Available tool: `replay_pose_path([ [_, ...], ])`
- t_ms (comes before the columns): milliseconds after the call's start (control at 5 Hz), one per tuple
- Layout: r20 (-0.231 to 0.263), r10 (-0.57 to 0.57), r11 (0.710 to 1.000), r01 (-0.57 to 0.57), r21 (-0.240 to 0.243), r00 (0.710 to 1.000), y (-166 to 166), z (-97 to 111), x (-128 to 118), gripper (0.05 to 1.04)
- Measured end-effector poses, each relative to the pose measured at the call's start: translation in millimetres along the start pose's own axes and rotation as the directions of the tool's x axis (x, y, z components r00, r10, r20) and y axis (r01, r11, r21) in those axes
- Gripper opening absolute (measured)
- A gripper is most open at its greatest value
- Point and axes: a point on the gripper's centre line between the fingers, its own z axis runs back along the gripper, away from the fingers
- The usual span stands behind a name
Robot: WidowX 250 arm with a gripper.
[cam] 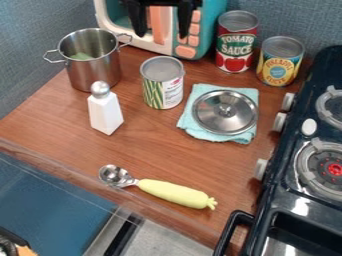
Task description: Cover the silver pot with the lid.
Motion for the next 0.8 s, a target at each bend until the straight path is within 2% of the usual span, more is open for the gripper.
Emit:
replay_pose_path([
  [400,-0.018,-0.041,0.999,0.041,0.008,0.999,-24.0,-33.7,-6.8,0.998],
  [600,-0.036,-0.062,0.998,0.063,0.028,0.997,-39.0,-53.2,-6.4,0.998],
  [800,-0.023,-0.045,0.998,0.045,0.040,0.999,-43.8,-65.5,-0.8,0.998],
])
